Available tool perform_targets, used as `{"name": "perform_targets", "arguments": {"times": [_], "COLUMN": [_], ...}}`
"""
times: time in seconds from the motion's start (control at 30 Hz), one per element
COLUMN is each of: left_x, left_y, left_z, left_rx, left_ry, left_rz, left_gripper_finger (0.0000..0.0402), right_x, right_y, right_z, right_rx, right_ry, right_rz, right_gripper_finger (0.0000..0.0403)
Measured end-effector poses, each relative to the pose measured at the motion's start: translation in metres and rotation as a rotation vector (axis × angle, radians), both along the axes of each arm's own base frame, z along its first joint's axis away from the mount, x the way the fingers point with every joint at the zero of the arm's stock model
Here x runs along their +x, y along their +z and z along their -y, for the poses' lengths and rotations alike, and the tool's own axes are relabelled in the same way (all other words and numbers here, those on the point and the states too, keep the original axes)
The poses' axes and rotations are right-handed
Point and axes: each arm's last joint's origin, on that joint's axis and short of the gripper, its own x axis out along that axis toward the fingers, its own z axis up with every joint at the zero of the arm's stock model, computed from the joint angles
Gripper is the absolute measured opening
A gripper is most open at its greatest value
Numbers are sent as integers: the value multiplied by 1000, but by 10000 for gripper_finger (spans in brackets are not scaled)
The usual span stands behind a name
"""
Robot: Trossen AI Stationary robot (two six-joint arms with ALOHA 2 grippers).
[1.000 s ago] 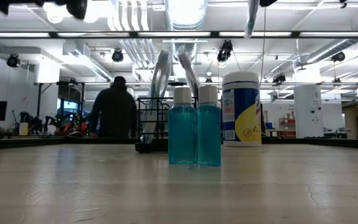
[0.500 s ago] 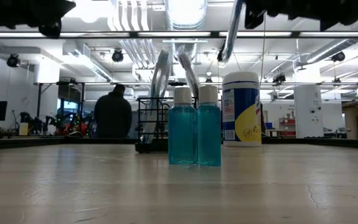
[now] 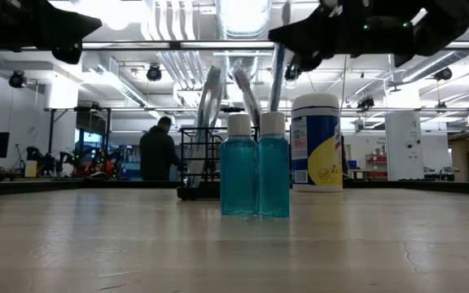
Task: Pick & Place toothbrushing station
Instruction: Put the blue toothbrush into the black wire organizer
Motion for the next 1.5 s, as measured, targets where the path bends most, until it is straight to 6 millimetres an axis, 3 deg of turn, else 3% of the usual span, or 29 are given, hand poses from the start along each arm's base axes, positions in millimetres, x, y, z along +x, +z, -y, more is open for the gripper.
{"name": "perform_targets", "arguments": {"times": [0.2, 0.57, 1.5], "left_x": [-2, -10, -8], "left_y": [6, 37, 36], "left_z": [0, 2, 2], "left_rx": [-2, -13, -16], "left_ry": [-1, -30, -31], "left_rz": [24, 98, 82], "left_gripper_finger": [8, 9, 9], "right_x": [19, 27, 22], "right_y": [-15, -37, -54], "right_z": [3, 5, 4], "right_rx": [3, 9, 45], "right_ry": [-1, -25, -31], "right_rz": [-68, -150, -226], "right_gripper_finger": [13, 13, 13]}}
